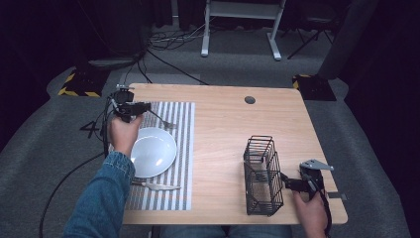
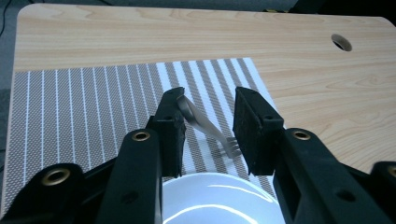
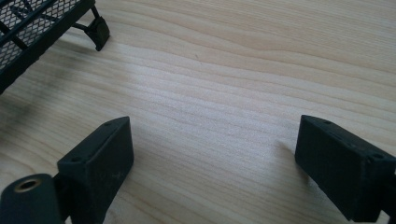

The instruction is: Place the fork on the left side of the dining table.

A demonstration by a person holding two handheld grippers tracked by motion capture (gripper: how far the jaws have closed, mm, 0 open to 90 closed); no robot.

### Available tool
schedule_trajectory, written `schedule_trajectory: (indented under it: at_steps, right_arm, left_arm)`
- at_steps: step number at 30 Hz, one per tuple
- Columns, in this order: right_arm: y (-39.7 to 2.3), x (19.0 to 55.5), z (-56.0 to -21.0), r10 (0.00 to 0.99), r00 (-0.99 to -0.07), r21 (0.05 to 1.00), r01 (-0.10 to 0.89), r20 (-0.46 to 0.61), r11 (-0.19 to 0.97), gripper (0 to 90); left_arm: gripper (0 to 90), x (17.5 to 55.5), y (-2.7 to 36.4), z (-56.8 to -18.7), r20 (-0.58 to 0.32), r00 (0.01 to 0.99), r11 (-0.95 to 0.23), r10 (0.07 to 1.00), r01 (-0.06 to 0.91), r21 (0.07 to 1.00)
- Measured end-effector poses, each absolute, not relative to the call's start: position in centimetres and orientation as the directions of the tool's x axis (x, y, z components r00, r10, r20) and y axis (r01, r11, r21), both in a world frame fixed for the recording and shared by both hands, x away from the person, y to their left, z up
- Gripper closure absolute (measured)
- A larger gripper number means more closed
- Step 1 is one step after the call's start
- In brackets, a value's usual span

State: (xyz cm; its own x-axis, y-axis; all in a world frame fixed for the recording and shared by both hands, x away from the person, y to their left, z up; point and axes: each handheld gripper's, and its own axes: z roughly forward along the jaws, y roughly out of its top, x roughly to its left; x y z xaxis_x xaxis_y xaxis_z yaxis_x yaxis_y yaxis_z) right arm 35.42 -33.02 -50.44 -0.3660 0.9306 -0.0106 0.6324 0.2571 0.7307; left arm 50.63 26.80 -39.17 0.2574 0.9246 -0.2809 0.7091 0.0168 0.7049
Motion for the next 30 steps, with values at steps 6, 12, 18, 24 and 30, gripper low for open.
schedule_trajectory:
  at_steps: [6, 12, 18, 24, 30]
  right_arm:
    - [-33.0, 35.4, -50.4, 0.931, -0.366, 0.731, 0.632, -0.01, 0.257, 11.4]
    - [-33.0, 35.4, -50.4, 0.931, -0.366, 0.731, 0.632, -0.011, 0.257, 11.5]
    - [-33.0, 35.4, -50.4, 0.931, -0.366, 0.731, 0.632, -0.011, 0.257, 11.5]
    - [-33.0, 35.4, -50.4, 0.931, -0.366, 0.731, 0.632, -0.011, 0.257, 11.5]
    - [-33.0, 35.4, -50.4, 0.931, -0.365, 0.731, 0.632, -0.011, 0.257, 11.5]
  left_arm:
    - [60.9, 50.9, 27.5, -40.1, -0.252, 0.22, 0.016, 0.942, 0.722, 0.691]
    - [57.3, 51.1, 28.5, -41.0, -0.271, 0.19, 0.046, 0.944, 0.737, 0.675]
    - [55.5, 51.4, 29.5, -42.0, -0.289, 0.165, 0.067, 0.943, 0.757, 0.65]
    - [54.3, 51.7, 30.0, -42.8, -0.289, 0.149, 0.074, 0.946, 0.767, 0.637]
    - [52.7, 52.1, 30.0, -43.6, -0.248, 0.131, 0.053, 0.96, 0.785, 0.618]
